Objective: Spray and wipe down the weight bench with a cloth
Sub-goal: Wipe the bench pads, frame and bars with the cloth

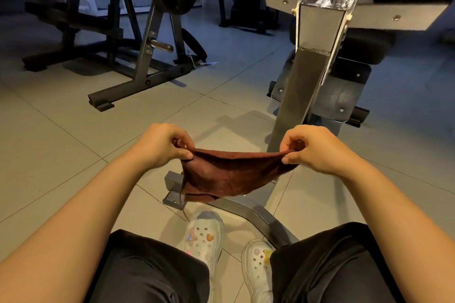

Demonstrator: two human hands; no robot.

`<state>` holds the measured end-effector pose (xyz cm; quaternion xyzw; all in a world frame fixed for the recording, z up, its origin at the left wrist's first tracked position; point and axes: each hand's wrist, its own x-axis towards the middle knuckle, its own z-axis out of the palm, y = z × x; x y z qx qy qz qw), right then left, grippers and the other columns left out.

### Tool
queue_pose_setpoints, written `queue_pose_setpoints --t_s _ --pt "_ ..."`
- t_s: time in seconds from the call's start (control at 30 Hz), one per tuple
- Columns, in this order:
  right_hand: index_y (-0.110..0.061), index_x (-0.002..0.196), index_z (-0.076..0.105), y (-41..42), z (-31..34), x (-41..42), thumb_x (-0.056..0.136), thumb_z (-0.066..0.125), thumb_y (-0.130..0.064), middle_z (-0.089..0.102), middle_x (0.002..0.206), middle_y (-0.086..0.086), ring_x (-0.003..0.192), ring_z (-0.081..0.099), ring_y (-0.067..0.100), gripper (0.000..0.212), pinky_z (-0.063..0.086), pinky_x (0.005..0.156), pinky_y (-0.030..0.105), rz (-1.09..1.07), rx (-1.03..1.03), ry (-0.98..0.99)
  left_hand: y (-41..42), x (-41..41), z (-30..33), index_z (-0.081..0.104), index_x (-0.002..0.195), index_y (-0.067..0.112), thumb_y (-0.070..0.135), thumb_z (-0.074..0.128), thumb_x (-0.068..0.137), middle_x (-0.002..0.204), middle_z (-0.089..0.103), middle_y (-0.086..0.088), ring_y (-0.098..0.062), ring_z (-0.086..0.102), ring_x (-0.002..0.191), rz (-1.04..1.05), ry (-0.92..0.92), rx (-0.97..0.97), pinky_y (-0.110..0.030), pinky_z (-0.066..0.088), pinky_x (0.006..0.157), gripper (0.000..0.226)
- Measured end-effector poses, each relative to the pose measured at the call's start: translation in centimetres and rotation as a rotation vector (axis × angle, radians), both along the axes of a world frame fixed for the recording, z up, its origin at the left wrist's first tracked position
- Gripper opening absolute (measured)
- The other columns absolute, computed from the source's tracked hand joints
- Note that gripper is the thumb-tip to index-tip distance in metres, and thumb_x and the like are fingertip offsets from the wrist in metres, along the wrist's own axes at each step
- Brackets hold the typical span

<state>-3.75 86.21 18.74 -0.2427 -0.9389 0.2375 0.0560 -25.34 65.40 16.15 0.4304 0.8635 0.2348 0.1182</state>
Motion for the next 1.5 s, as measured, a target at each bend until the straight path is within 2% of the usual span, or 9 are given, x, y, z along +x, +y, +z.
queue_pose_setpoints --t_s 0.3,0.5,0.67,0.87,1.03,1.1,1.17,1.3,1.5 --pt "-0.023 0.104 0.074 0.7 0.1 0.4 0.084 0.074 -0.022 0.058 0.100 -0.005 0.090 0.056 0.013 0.020 0.044 0.077 0.024 -0.014 0.149 0.051 0.0 0.2 0.5 0.076 0.093 0.023 0.029 0.074 0.080 0.088 0.056 0.009 -0.009 0.052 0.085 0.004 0.103 0.128 -0.020 0.043 0.069 0.014" --pt "-0.021 0.095 0.071 1.9 -0.2 0.3 0.096 0.057 -0.028 0.055 0.092 -0.002 0.089 0.051 0.018 0.016 0.034 0.076 0.028 -0.087 0.242 0.052 0.4 0.1 0.2 0.071 0.084 0.030 0.037 0.077 0.073 0.090 0.058 0.009 -0.009 0.052 0.087 -0.024 0.029 0.078 -0.019 0.040 0.068 0.014" --pt "-0.024 0.084 0.059 1.8 -0.5 0.7 0.099 0.052 -0.019 0.066 0.081 0.002 0.063 0.062 0.016 0.017 0.050 0.066 0.031 -0.229 0.139 0.234 0.9 0.9 0.6 0.073 0.093 0.027 0.031 0.067 0.086 0.089 0.056 0.013 -0.004 0.051 0.083 -0.093 0.041 0.142 -0.020 0.041 0.071 0.010" --pt "-0.012 0.096 0.062 0.9 0.1 -1.1 0.096 0.049 -0.007 0.059 0.102 0.001 0.098 0.053 0.015 0.014 0.039 0.086 0.023 0.003 0.230 0.449 2.8 3.1 2.1 0.071 0.093 0.030 0.014 0.070 0.084 0.090 0.051 0.016 0.002 0.053 0.087 -0.285 0.168 0.374 -0.009 0.043 0.077 0.019" --pt "-0.018 0.096 0.060 -2.0 -0.2 -3.4 0.096 0.050 -0.005 0.056 0.105 -0.009 0.102 0.056 0.011 0.017 0.047 0.092 0.023 0.197 -0.192 0.508 5.6 4.4 2.0 0.075 0.094 0.020 0.015 0.073 0.083 0.090 0.047 0.019 0.007 0.049 0.086 -0.345 0.239 0.507 -0.005 0.036 0.078 0.012" --pt "-0.016 0.105 0.053 -2.8 0.0 -3.8 0.096 0.054 -0.006 0.056 0.111 -0.003 0.090 0.064 0.018 0.013 0.055 0.081 0.039 0.157 -0.485 0.562 6.0 4.6 2.1 0.072 0.096 0.019 0.020 0.074 0.080 0.089 0.050 0.017 0.008 0.050 0.085 -0.309 0.218 0.591 -0.007 0.039 0.077 0.015" --pt "-0.015 0.107 0.045 -3.0 0.3 -3.9 0.093 0.060 -0.005 0.054 0.119 0.006 0.079 0.066 0.009 0.023 0.058 0.072 0.035 0.085 -0.647 0.659 6.1 4.6 2.5 0.065 0.105 0.024 0.019 0.076 0.079 0.088 0.054 0.009 0.002 0.053 0.086 -0.243 0.142 0.635 -0.017 0.045 0.079 0.028" --pt "-0.019 0.101 0.043 -2.5 0.0 -3.8 0.088 0.068 -0.011 0.060 0.116 0.010 0.093 0.060 0.005 0.029 0.052 0.067 0.022 0.049 -0.588 0.680 6.1 4.8 3.0 0.058 0.123 0.037 0.022 0.069 0.086 0.086 0.048 0.008 -0.002 0.048 0.082 -0.312 0.145 0.447 -0.009 0.037 0.076 0.042" --pt "-0.027 0.111 0.052 -0.3 -0.6 -1.7 0.068 0.078 -0.040 0.059 0.110 -0.008 0.095 0.063 0.008 0.052 0.055 0.075 0.026 0.099 -0.535 0.254 6.6 4.6 1.9 0.065 0.088 0.026 0.031 0.068 0.086 0.091 0.043 0.013 0.005 0.045 0.084 -0.241 0.136 0.396 -0.001 0.031 0.071 0.006"
